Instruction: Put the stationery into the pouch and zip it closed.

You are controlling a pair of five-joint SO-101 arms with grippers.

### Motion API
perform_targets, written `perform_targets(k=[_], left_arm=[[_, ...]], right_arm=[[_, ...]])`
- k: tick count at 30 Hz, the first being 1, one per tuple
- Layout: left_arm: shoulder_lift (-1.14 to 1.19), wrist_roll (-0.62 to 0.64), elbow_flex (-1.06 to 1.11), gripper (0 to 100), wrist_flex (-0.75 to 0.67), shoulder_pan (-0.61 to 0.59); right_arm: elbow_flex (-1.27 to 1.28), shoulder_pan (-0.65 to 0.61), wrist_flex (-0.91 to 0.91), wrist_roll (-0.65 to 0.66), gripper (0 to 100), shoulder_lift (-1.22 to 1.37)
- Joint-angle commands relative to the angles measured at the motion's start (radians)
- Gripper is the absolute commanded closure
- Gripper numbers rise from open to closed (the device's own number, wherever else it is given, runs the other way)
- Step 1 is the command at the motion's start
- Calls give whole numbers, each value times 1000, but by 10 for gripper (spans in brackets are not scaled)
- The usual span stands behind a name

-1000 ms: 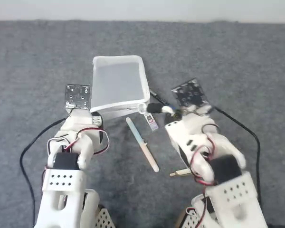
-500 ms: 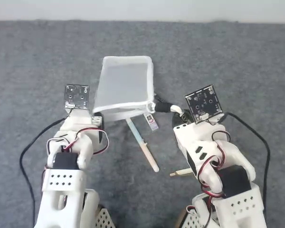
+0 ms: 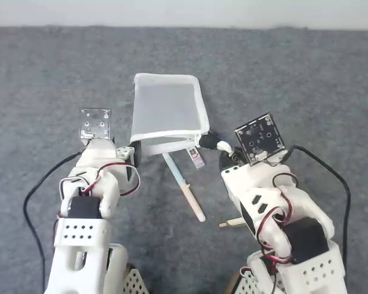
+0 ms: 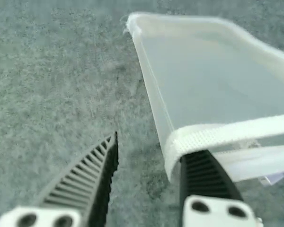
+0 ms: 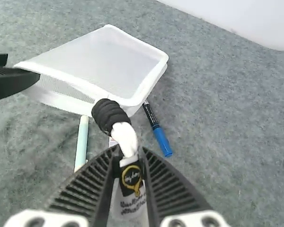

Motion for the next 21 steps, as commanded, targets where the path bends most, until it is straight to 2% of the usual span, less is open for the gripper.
perform_targets(k=[1,5,9,14,17,21], left_arm=[[-20,14,-4,805,-51,0],[-18,17,-2,805,-61,2],[-18,18,39,813,-146,3],[-18,14,56,922,-180,54],[-21,12,48,986,-150,71],[-21,12,-18,990,-21,64]], right_arm=[[-78,-16,12,2,993,-33],[-78,-16,15,2,993,-99],[-77,-16,41,3,993,-202],[-17,-16,30,8,993,-274],[15,-38,8,9,993,-275],[28,-35,12,9,985,-275]])
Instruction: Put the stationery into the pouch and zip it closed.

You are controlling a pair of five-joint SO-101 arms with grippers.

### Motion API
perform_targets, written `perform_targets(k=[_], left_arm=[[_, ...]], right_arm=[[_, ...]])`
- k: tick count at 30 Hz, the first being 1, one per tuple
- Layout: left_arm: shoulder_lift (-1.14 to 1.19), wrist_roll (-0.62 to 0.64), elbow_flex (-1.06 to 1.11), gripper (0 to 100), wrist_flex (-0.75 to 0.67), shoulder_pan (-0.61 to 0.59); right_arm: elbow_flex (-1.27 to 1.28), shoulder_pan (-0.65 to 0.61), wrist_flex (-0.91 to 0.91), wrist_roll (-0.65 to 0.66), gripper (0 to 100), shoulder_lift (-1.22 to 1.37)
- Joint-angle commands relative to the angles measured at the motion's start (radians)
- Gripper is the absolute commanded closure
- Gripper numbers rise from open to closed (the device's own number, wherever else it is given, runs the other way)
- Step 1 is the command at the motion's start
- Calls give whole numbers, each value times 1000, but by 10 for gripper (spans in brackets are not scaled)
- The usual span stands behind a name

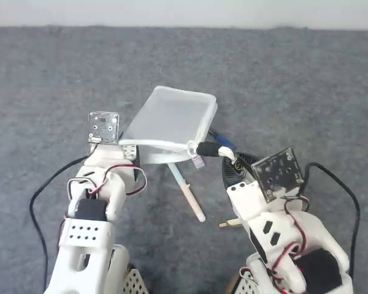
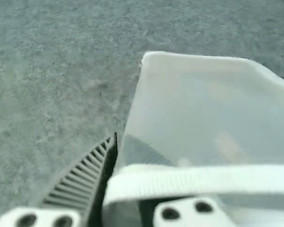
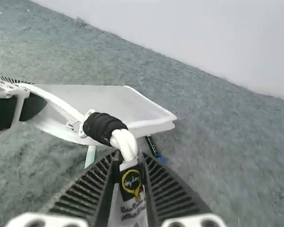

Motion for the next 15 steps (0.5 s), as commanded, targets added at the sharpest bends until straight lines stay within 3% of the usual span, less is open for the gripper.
perform_targets(k=[1,6,15], left_arm=[[-21,3,-91,990,112,2],[-21,3,-117,990,175,0],[-20,-28,-177,990,252,-78]], right_arm=[[-8,-2,-24,8,963,-21],[29,-1,-27,5,796,-21],[35,200,-31,5,794,-19]])
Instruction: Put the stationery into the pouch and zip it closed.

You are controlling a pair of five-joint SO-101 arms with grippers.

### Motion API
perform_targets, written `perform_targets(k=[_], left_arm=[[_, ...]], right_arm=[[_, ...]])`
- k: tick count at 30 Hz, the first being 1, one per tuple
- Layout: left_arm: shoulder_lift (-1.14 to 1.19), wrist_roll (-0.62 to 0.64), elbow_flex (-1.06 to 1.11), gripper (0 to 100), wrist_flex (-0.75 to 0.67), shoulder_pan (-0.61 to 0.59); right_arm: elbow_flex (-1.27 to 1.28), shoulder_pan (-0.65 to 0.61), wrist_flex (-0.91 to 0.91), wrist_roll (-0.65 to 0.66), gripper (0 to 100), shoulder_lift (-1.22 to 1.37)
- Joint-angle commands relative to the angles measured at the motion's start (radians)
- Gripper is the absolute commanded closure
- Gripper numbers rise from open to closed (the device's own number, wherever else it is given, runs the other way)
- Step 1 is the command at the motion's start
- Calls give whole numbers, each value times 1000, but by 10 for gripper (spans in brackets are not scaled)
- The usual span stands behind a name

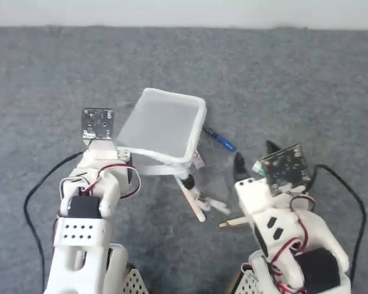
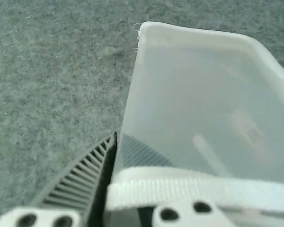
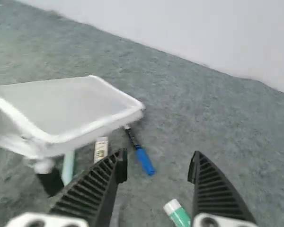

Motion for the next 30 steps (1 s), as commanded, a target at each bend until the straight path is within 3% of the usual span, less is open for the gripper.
perform_targets(k=[1,7,9,20,30], left_arm=[[-20,-14,-81,990,37,-14],[-20,-15,-85,989,40,-18],[-20,-14,-91,989,40,-43],[-20,-12,-99,988,41,-64],[-20,-12,-99,988,41,-64]], right_arm=[[-8,59,-24,5,794,-2],[-12,64,-18,15,794,28],[-14,64,-16,72,794,88],[-124,68,-24,224,794,639],[-241,162,-85,350,794,1064]])
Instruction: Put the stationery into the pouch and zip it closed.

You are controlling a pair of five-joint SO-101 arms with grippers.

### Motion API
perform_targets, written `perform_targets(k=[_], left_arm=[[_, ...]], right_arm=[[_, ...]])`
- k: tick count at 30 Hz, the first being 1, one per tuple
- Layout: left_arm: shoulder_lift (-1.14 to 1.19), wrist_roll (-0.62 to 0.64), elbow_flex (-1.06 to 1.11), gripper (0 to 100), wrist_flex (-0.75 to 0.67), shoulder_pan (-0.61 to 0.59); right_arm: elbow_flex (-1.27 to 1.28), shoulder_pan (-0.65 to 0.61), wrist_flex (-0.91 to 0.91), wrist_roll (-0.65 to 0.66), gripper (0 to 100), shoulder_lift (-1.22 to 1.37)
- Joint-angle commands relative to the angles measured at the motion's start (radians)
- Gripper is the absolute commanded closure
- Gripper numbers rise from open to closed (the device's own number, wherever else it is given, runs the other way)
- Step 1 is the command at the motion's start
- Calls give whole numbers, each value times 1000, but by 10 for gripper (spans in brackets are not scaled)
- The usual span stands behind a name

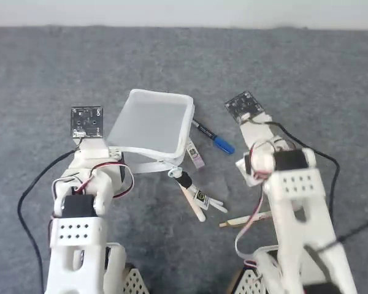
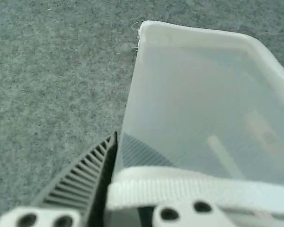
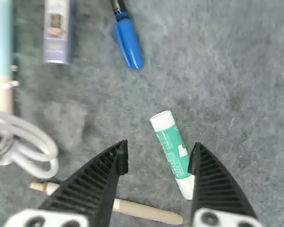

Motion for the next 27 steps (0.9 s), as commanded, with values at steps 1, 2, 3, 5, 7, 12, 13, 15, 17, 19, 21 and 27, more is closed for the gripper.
perform_targets(k=[1,2,3,5,7,12,13,15,17,19,21,27], left_arm=[[-20,-6,-74,988,5,-6],[-20,-6,-74,988,5,-6],[-20,-6,-74,988,5,-6],[-20,-6,-74,988,5,-6],[-20,-6,-74,988,5,-6],[-20,-6,-65,988,0,-5],[-20,-6,-65,988,0,-5],[-20,-6,-65,988,0,-5],[-20,-6,-65,988,0,-5],[-20,-6,-65,988,0,-5],[-20,-6,-65,988,0,-5],[-20,-6,-65,988,0,-5]], right_arm=[[-71,10,-47,57,794,97],[-72,10,-53,74,794,122],[-75,10,-61,84,794,140],[-95,18,-64,91,794,189],[-114,25,-64,92,794,231],[-160,36,-62,92,794,340],[-166,36,-64,92,794,361],[-183,36,-64,92,794,409],[-210,36,-64,91,794,460],[-241,36,-64,89,794,515],[-269,36,-61,89,794,570],[-356,47,-59,89,957,705]])
